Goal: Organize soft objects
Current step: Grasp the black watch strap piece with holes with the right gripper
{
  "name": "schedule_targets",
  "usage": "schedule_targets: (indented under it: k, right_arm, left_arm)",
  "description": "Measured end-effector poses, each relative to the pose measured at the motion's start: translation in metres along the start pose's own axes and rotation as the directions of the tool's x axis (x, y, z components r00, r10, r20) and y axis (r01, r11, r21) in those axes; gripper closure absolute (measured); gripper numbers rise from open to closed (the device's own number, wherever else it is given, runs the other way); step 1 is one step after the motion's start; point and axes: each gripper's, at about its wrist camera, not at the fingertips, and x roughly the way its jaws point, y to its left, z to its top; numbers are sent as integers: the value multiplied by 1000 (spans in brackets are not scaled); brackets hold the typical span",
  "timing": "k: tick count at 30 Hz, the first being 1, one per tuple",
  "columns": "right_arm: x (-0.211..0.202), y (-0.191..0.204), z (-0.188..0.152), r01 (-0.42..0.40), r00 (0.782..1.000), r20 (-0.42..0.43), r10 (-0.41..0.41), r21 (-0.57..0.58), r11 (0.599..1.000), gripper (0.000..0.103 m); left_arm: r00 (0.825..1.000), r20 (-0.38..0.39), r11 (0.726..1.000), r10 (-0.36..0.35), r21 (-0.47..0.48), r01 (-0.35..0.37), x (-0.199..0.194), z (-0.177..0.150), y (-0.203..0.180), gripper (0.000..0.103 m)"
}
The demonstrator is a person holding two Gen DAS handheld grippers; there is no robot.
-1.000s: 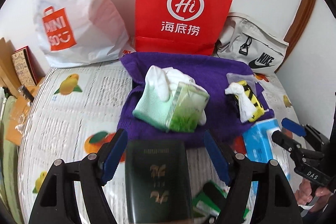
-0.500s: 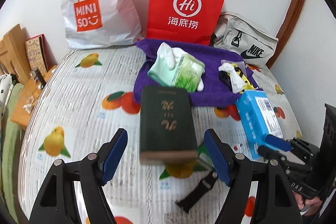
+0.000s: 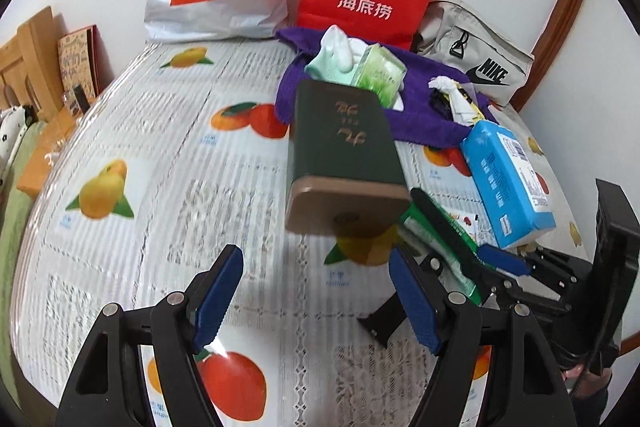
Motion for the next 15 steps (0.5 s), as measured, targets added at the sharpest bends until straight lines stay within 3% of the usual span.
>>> schedule_targets:
  k: [7,8,9,15]
  right_arm:
    - [10,9,4,38,999,-4,-39,-72,997,75]
    - [10,11,4,39,999,-1,-40,-78,996,79]
    - [10,11,4,36,999,4,-35,-79,996,82]
    - [-7,8,4,-10,999,34,12,-60,998,83]
  left_arm:
    - [1000,-21,1000,-8,1,8,9,-5,3,29]
    - [1000,-22,1000,-10,1,10,10,-5,3,29]
    - [1000,-23,1000,-10,0,10,10,-4,3,29]
    - [999,-31,1000,-17,-2,17,14,-5,1,29]
